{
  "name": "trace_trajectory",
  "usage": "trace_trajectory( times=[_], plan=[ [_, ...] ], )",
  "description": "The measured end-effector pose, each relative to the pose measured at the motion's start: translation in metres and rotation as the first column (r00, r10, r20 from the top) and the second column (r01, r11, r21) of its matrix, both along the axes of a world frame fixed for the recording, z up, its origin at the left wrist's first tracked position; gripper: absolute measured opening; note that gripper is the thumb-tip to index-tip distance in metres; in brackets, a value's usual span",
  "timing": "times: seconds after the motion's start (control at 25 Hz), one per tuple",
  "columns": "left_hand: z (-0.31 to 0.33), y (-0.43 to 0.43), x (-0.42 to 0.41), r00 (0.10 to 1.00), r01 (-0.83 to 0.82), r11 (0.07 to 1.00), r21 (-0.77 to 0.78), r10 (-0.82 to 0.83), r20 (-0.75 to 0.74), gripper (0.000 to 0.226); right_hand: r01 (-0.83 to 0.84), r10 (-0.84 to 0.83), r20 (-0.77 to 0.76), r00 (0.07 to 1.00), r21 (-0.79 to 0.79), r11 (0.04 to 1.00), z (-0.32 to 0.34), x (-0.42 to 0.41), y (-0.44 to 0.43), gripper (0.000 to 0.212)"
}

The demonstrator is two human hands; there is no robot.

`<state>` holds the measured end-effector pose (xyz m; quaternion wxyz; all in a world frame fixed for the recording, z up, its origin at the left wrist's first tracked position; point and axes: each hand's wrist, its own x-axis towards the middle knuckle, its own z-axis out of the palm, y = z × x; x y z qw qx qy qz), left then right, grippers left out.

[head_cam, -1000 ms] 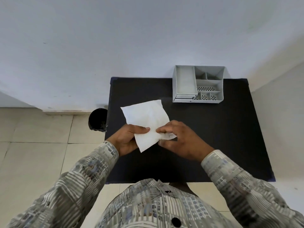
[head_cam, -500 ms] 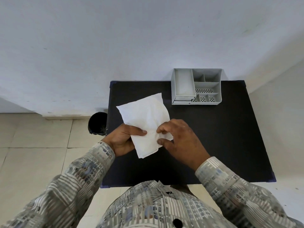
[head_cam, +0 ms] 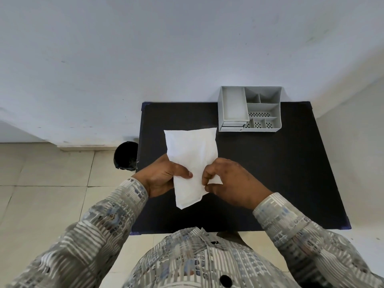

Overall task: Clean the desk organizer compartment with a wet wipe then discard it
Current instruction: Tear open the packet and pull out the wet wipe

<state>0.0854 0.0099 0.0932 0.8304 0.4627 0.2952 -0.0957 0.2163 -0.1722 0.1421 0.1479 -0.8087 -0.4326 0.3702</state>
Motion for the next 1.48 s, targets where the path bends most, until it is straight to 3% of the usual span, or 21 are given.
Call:
trace_trajectory(
  times=[0.12, 0.32, 0.44, 0.88, 1.08, 1.16, 1.36, 1.48],
  plan=[
    [0.006, 0.0, 0.002, 1.0, 0.009, 1.0, 0.007, -0.009, 0.025, 0.058, 0.018, -0.018, 0.014, 1.0, 0.032, 0.999, 0.004, 0.003, -0.003, 0.013],
    [0.012, -0.003, 0.006, 0.992, -0.071, 0.996, -0.053, 0.077, 0.103, 0.058, 0.214, -0.23, 0.047, 0.972, 0.218, 0.952, -0.001, -0.004, -0.006, 0.024],
    [0.012, -0.003, 0.005, 0.984, -0.076, 0.991, -0.106, 0.092, 0.154, 0.058, 0.246, -0.269, 0.051, 0.962, 0.267, 0.932, -0.003, -0.005, -0.005, 0.025],
    [0.014, -0.001, 0.006, 0.991, -0.02, 1.0, 0.007, 0.019, 0.131, 0.063, 0.177, -0.184, 0.022, 0.983, 0.197, 0.964, 0.0, 0.001, -0.004, 0.018],
    [0.016, 0.0, 0.012, 0.996, -0.017, 0.999, 0.045, 0.013, 0.09, 0.062, 0.072, -0.07, -0.022, 0.997, 0.073, 0.995, 0.009, 0.012, -0.008, 0.013],
    [0.016, 0.001, 0.013, 0.995, -0.034, 0.999, 0.034, 0.03, 0.096, 0.064, 0.11, -0.108, -0.033, 0.994, 0.075, 0.991, 0.011, 0.015, -0.012, 0.014],
    [0.017, -0.002, 0.016, 0.985, -0.093, 0.992, -0.082, 0.104, 0.136, 0.062, 0.216, -0.23, 0.038, 0.973, 0.222, 0.951, 0.008, 0.013, -0.011, 0.017],
    [0.013, -0.006, 0.016, 0.945, -0.233, 0.924, -0.302, 0.289, 0.154, 0.064, 0.239, -0.259, 0.042, 0.965, 0.264, 0.934, 0.009, 0.007, -0.01, 0.042]
  ],
)
